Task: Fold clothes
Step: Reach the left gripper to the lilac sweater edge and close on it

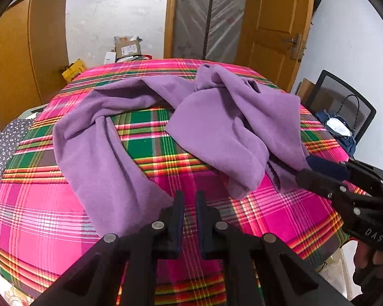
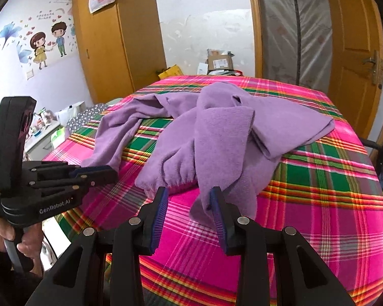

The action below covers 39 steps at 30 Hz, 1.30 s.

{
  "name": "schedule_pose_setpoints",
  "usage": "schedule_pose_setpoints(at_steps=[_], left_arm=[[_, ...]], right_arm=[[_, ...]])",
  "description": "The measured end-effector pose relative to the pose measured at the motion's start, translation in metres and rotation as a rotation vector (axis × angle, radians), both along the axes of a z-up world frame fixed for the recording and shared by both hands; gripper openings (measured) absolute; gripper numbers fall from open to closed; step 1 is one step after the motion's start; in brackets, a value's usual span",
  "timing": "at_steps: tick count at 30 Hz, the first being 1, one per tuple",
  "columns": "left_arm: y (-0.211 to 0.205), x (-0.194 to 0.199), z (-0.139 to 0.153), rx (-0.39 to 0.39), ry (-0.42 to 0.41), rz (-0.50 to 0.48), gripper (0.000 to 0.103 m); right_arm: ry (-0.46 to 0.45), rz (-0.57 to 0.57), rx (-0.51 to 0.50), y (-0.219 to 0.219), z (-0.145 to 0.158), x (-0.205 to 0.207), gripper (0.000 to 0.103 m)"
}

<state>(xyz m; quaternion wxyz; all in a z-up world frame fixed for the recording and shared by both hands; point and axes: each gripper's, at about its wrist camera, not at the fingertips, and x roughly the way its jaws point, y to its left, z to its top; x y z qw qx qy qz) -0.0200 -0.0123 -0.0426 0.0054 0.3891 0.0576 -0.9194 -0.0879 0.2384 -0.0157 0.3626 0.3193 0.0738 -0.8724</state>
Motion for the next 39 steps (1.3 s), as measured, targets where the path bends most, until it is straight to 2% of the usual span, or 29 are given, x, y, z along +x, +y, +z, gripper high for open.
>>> schedule_pose_setpoints(at_steps=[9,12,14,29,32,36,39], left_arm=[[-0.001,-0.003,-0.002,-0.002,-0.007,0.003,0.009],[-0.004,-0.004,-0.004,0.007,-0.017,0.006,0.009],[-0.006,-0.004,-0.005,0.010,-0.018,0.007,0.009],[-0.037,0.004,-0.005,0.035,-0.010,0.076,0.009],[-0.044,0.006,-0.006,0.036,-0.012,0.093,0.009],[-0.048,0.008,-0.008,0.040,-0.016,0.099,0.009],[-0.048,0.007,-0.010,0.033,-0.022,0.095,0.009]], right_arm=[[-0.007,0.000,0.021,-0.008,-0.002,-0.003,0.036],[-0.008,0.004,0.026,-0.011,-0.003,-0.002,0.041],[-0.007,0.014,0.031,-0.015,-0.003,-0.002,0.052],[-0.004,0.121,0.084,-0.061,-0.004,0.011,0.053],[-0.018,0.113,0.098,-0.066,-0.007,0.011,0.053],[-0.054,0.042,0.151,-0.073,-0.014,-0.002,0.053],[-0.072,0.012,0.152,-0.076,-0.016,-0.009,0.053]])
